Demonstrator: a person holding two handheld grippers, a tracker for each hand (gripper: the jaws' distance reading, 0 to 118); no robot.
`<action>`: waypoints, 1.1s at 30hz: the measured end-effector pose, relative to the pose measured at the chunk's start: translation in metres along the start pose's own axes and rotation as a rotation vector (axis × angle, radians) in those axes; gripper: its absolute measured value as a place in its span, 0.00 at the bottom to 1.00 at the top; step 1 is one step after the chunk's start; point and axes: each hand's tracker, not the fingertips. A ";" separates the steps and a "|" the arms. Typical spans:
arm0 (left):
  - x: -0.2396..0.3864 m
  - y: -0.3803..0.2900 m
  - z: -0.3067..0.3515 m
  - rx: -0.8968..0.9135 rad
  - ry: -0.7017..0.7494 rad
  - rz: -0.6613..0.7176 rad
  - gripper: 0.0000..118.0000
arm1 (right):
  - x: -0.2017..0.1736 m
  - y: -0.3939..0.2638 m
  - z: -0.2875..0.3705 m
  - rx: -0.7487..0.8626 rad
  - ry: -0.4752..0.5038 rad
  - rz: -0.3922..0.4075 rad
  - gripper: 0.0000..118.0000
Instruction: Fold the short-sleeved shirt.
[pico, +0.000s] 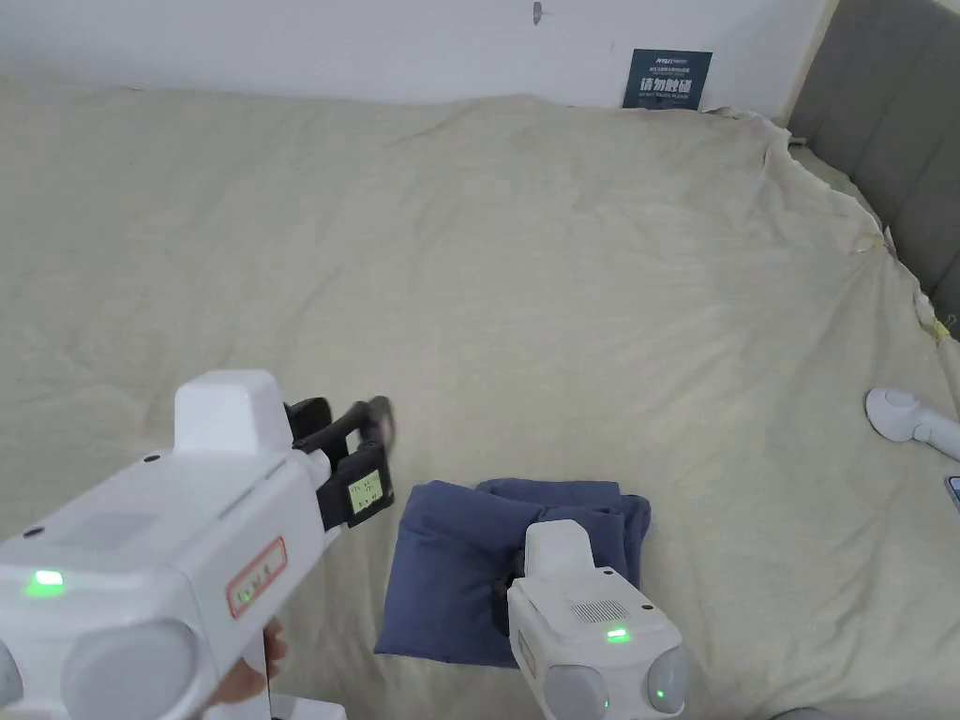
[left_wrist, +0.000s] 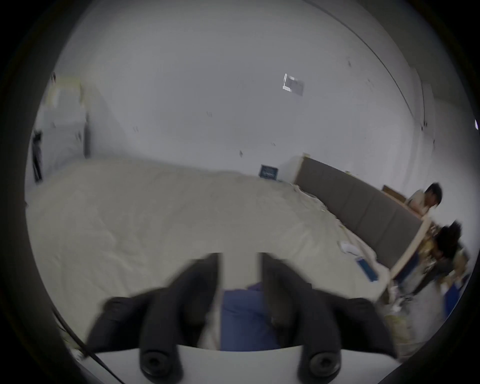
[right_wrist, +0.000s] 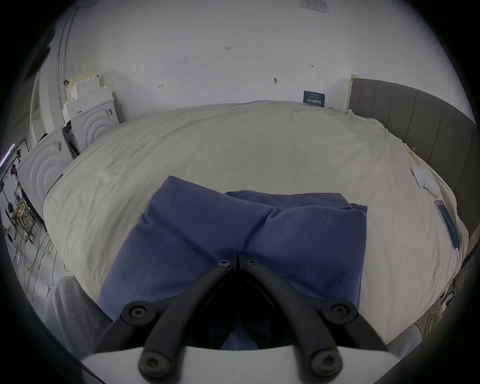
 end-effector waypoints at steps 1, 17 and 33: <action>-0.007 0.003 -0.006 -0.038 -0.037 0.034 0.86 | 0.000 0.000 0.001 -0.001 0.002 0.000 0.00; -0.130 -0.060 -0.148 -0.626 -0.464 0.628 1.00 | 0.006 0.001 0.000 -0.011 0.035 -0.005 0.00; -0.116 -0.090 -0.173 -0.748 -0.422 0.503 0.26 | 0.009 0.002 0.000 -0.020 0.052 -0.039 0.00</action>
